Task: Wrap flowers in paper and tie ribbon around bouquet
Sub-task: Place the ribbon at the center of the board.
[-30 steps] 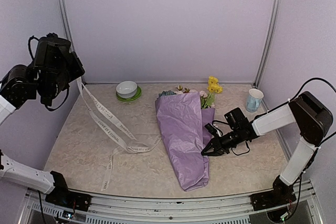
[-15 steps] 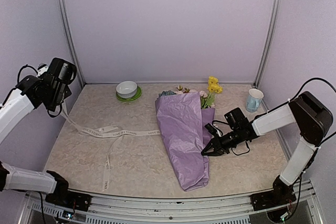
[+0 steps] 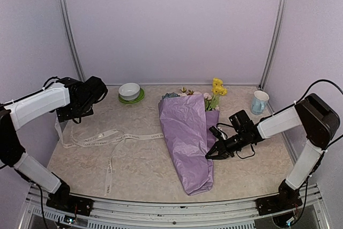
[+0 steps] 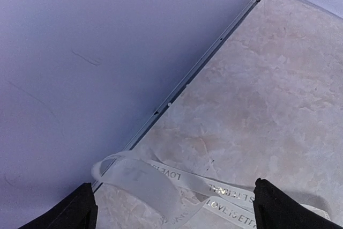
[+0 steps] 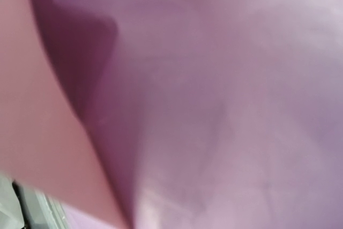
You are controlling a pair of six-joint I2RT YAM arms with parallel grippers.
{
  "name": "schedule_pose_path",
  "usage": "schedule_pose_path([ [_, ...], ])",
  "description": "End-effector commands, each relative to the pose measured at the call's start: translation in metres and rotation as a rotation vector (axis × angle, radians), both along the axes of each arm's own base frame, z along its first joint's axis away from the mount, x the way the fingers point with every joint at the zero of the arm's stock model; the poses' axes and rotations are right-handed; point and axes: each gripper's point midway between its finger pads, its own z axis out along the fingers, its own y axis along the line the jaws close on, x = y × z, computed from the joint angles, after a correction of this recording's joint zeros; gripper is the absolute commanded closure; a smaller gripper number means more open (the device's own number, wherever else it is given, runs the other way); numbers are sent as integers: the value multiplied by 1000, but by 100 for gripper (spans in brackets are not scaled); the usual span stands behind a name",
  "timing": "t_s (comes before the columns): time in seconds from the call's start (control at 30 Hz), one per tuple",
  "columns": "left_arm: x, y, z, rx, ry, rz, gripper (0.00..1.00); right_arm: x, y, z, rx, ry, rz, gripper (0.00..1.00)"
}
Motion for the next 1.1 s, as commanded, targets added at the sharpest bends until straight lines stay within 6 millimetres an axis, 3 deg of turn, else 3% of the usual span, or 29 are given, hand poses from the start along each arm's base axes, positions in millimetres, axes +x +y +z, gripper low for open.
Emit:
schedule_pose_path([
  [0.0, -5, 10, 6, 18, -7, 65, 1, 1, 0, 4, -8, -15, 6, 100],
  [0.03, 1, 2, 3, -11, 3, 18, 1, 1, 0, 4, -9, -15, 7, 100],
  [0.07, 12, -18, -8, -74, 45, -97, 1, 1, 0, 4, -10, -15, 8, 100],
  [0.1, 23, -52, -27, -156, 140, -300, 1, 1, 0, 3, -10, -15, 7, 100],
  [0.13, 24, -89, -48, -241, 238, -475, 1, 1, 0, 3, -10, -15, 8, 100],
  [0.2, 11, -127, -65, -274, 323, -574, 1, 2, 0, 3, -10, -14, 8, 100],
  [0.33, 8, -141, -53, -202, 269, -584, 1, 1, 0, 2, -9, -12, 6, 100],
  [0.37, 11, -154, -52, -221, 253, -652, 1, 1, 0, 1, -7, -9, 8, 100],
  [0.47, 23, -220, -50, -354, 163, -966, 14, 0, 1, 0, -6, -3, 16, 100],
  [0.53, 24, -245, -65, -403, 181, -1092, 19, 0, 0, 0, -11, -9, 16, 100],
  [0.6, 30, -251, -88, -380, 243, -1109, 16, 0, 0, 0, -13, -10, 13, 100],
  [0.7, 45, -247, -125, -343, 347, -1032, 2, 0, 0, 1, -8, -9, 11, 100],
  [0.77, 57, -252, -143, -340, 374, -1000, 1, 0, 0, 1, -9, -6, 10, 100],
  [0.9, 64, -267, -159, -260, 398, -1062, 2, -2, -1, -1, -16, -3, 15, 100],
  [1.07, 46, -278, -157, -258, 415, -1270, 3, -4, -3, 0, -27, -8, 13, 100],
])
